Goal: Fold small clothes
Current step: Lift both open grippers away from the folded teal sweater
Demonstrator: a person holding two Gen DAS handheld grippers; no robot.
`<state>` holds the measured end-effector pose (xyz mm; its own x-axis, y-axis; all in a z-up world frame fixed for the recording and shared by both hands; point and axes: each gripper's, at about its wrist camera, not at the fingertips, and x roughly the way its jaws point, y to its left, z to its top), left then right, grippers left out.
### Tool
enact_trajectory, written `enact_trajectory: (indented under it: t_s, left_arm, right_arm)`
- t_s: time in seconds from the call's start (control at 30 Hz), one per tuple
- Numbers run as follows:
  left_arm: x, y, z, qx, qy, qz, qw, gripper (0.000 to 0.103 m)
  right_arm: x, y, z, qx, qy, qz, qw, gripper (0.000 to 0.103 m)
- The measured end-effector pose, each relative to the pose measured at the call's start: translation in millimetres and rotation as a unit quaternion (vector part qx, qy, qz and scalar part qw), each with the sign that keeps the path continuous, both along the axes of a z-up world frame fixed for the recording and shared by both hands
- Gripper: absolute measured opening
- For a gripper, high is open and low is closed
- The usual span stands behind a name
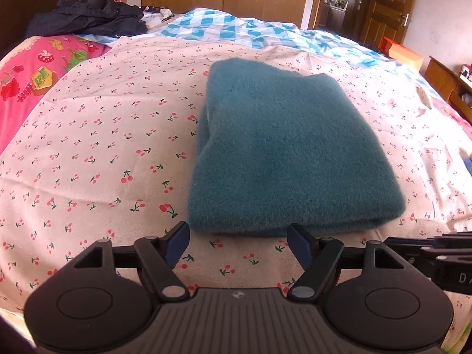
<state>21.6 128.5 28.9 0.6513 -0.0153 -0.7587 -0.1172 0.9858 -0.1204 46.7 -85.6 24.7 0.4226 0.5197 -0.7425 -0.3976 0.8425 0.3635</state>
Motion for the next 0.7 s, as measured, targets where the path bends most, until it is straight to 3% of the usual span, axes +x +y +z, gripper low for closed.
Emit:
enact_trajectory:
  t_s: [0.33, 0.7]
  left_arm:
    - [1, -12, 0, 0.042, 0.008, -0.01, 0.999, 0.078]
    - [3, -13, -1, 0.033, 0.018, -0.03, 0.9989, 0.079]
  right_arm:
    - [-1, 3, 2, 0.0, 0.001, 0.004, 1.0, 0.018]
    - [-4, 7, 5, 0.002, -0.002, 0.006, 1.0, 0.018]
